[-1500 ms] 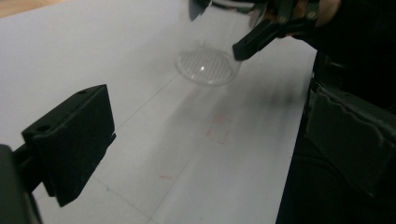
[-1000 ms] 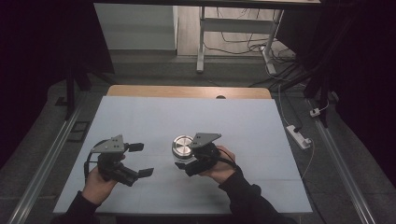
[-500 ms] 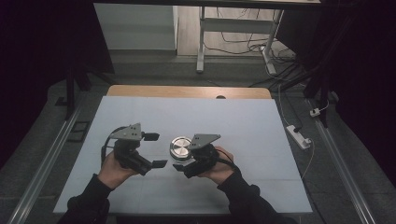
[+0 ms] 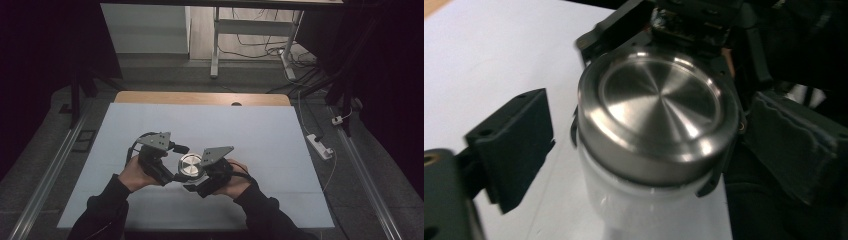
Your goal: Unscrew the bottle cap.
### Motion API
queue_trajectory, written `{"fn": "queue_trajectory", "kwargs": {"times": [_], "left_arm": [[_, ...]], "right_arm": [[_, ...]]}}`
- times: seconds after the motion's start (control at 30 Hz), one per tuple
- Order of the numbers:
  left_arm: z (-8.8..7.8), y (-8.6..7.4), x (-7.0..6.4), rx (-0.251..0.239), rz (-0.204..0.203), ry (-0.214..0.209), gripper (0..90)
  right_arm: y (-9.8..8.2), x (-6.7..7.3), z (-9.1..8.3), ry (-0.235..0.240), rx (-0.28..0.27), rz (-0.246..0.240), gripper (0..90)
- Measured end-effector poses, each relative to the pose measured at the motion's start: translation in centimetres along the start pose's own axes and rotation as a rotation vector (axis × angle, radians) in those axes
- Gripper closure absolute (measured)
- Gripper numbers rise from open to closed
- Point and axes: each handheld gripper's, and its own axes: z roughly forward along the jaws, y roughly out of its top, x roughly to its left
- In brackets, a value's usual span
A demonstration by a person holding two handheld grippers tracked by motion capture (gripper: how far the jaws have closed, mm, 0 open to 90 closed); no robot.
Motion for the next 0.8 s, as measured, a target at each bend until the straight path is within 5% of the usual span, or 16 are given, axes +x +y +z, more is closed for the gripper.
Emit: {"fn": "queue_trajectory", "kwargs": {"times": [0.1, 0.17, 0.33, 0.43, 0.47, 0.5, 0.63, 0.73, 0.8], "left_arm": [[0.2, 0.2, 0.0, -0.009, 0.023, -0.052, 12.3], [0.3, 0.3, -0.2, -0.012, 0.039, -0.051, 17.5], [0.4, 0.4, -0.7, -0.035, 0.004, 0.037, 18.0], [0.7, 0.5, -1.0, -0.054, -0.045, 0.126, 18.0], [0.7, 0.5, -1.0, -0.054, -0.045, 0.126, 18.1], [1.1, 0.6, -1.3, -0.07, -0.089, 0.195, 18.1], [2.1, 1.1, -2.1, -0.075, -0.151, 0.336, 18.1], [2.2, 1.4, -2.1, -0.072, -0.155, 0.343, 17.8], [1.6, 1.5, -1.8, -0.091, -0.158, 0.289, 16.4]], "right_arm": [[0.2, 0.4, 0.0, 0.019, 0.006, -0.03, 15.4], [0.3, 0.5, -0.1, 0.017, 0.007, -0.038, 15.4], [0.5, 0.4, -0.3, -0.031, 0.012, -0.021, 15.4], [0.5, 0.2, -0.3, -0.09, 0.008, 0.013, 15.4], [0.5, 0.2, -0.3, -0.113, 0.009, 0.03, 15.4], [0.5, 0.1, -0.3, -0.134, 0.005, 0.047, 15.4], [0.5, -0.1, -0.2, -0.228, -0.003, 0.119, 15.4], [0.5, -0.2, -0.2, -0.257, -0.002, 0.149, 15.4], [0.5, -0.2, -0.4, -0.242, -0.015, 0.144, 15.4]]}}
